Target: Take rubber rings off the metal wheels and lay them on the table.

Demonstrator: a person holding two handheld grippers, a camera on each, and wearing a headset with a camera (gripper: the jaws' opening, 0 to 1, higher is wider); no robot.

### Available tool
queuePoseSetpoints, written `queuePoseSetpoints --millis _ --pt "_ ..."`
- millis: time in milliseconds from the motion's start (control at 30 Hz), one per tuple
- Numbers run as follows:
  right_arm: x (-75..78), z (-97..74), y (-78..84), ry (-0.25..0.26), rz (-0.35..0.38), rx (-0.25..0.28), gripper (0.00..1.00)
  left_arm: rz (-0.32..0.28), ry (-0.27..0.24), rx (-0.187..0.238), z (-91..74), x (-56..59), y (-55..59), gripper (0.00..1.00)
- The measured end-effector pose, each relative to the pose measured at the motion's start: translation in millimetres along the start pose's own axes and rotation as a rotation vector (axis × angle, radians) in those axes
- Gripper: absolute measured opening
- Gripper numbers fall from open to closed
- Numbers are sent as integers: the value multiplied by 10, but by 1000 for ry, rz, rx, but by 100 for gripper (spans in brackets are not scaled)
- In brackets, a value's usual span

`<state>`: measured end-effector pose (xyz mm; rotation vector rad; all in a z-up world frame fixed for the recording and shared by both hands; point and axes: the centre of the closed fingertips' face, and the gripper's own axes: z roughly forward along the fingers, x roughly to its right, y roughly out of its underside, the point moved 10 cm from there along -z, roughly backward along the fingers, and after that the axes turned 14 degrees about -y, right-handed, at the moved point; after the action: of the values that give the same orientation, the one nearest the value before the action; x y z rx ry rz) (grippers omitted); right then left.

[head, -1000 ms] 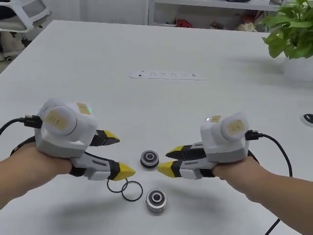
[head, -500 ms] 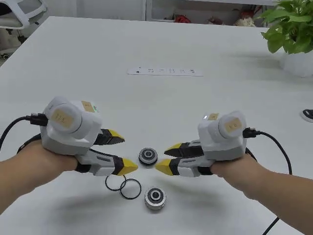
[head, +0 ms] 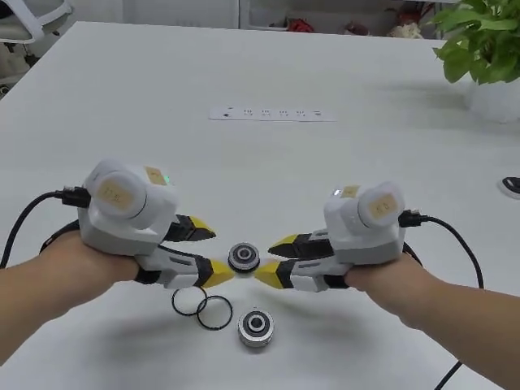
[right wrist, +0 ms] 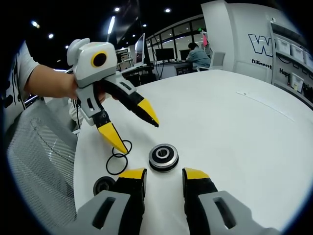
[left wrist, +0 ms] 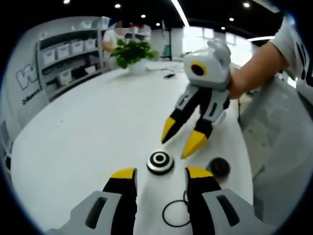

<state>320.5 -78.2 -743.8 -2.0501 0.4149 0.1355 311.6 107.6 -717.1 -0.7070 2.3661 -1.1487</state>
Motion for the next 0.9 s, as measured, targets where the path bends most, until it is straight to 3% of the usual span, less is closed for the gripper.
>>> queuePoseSetpoints --millis 900 --pt "12 -3 61 1 12 -1 26 -13 20 -1 214 61 -50 25"
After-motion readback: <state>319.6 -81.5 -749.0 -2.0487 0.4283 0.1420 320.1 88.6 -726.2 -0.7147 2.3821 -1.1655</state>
